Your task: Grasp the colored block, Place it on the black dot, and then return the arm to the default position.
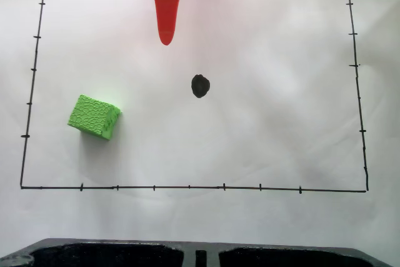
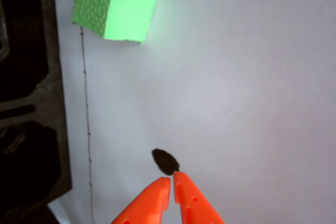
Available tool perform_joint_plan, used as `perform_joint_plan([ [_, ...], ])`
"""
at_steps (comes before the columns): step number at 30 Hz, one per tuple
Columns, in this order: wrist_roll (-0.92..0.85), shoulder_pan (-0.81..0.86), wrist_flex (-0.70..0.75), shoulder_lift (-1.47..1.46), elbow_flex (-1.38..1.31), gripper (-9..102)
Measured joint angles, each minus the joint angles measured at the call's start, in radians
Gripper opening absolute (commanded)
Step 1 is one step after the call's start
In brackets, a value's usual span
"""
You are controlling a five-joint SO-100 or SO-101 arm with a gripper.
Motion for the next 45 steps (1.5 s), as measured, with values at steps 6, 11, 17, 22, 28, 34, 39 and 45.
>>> perform_joint_plan([
  [6, 0.000, 0.000, 0.000, 0.000, 0.000, 0],
  [11, -0.005, 0.000, 0.000, 0.000, 0.000, 0],
  [17, -0.006, 0.000, 0.000, 0.000, 0.000, 0],
  [22, -0.009, -0.002, 0.000, 0.000, 0.000, 0],
  [28, -0.014, 0.003, -0.044, -0.051, 0.000, 0],
  [34, -0.044, 0.057, -0.074, -0.215, -0.072, 0],
  [39, -0.034, 0.121, -0.058, -0.400, -0.239, 0],
  [45, -0.008, 0.199, 0.005, -0.595, -0.425, 0],
])
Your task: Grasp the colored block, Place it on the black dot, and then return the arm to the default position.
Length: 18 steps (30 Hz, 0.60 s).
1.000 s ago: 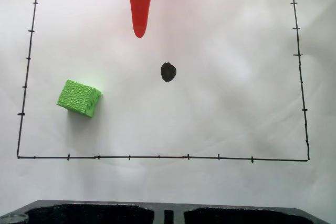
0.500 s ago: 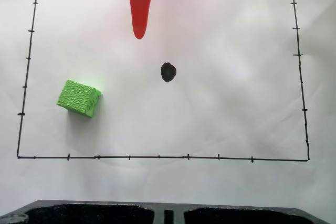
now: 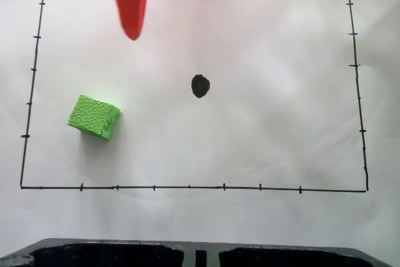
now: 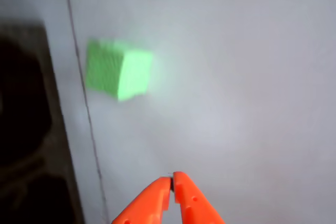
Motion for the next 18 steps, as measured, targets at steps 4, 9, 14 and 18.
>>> perform_joint_plan([
  [4, 0.002, 0.048, 0.083, -0.137, -0.144, 0],
  [9, 0.002, 0.114, 0.123, -0.333, -0.330, 0],
  [14, 0.002, 0.129, 0.104, -0.517, -0.466, 0],
  [18, 0.044, 0.132, 0.043, -0.624, -0.534, 0],
])
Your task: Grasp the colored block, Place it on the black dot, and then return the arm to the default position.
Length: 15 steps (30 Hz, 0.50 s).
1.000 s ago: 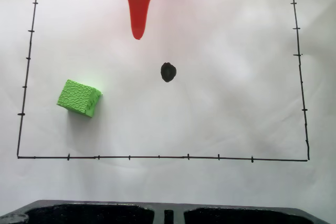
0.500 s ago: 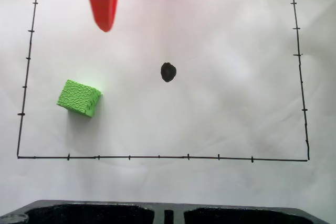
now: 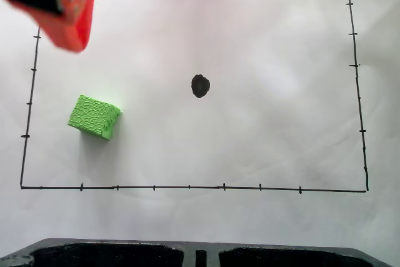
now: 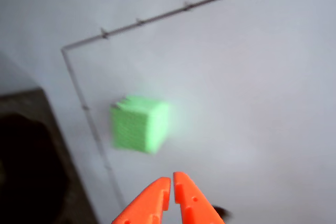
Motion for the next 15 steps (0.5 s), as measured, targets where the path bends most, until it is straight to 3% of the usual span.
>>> perform_joint_plan([
  [7, 0.031, 0.000, -0.127, -0.124, -0.040, 0],
  [15, 0.074, -0.003, -0.126, -0.193, -0.080, 8],
])
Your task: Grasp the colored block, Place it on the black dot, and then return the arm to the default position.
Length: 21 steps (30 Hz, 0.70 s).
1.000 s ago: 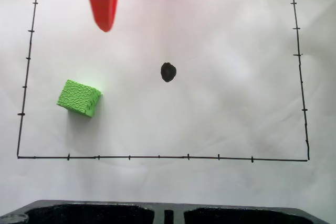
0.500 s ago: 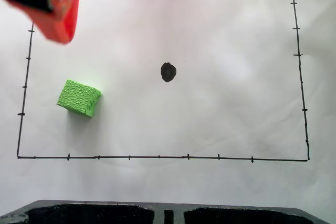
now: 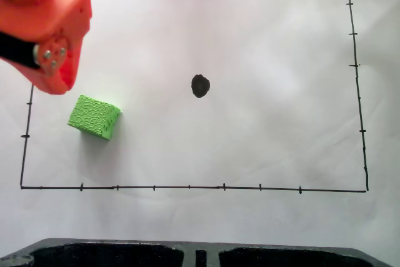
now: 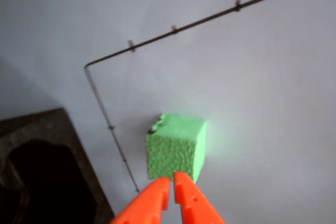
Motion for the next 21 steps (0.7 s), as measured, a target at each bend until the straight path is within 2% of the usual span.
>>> perform_joint_plan([
  [11, 0.069, -0.018, 0.107, -0.048, -0.051, 28],
  [16, 0.069, -0.026, 0.110, -0.086, -0.063, 38],
  [21, 0.063, -0.044, 0.126, -0.156, -0.091, 40],
])
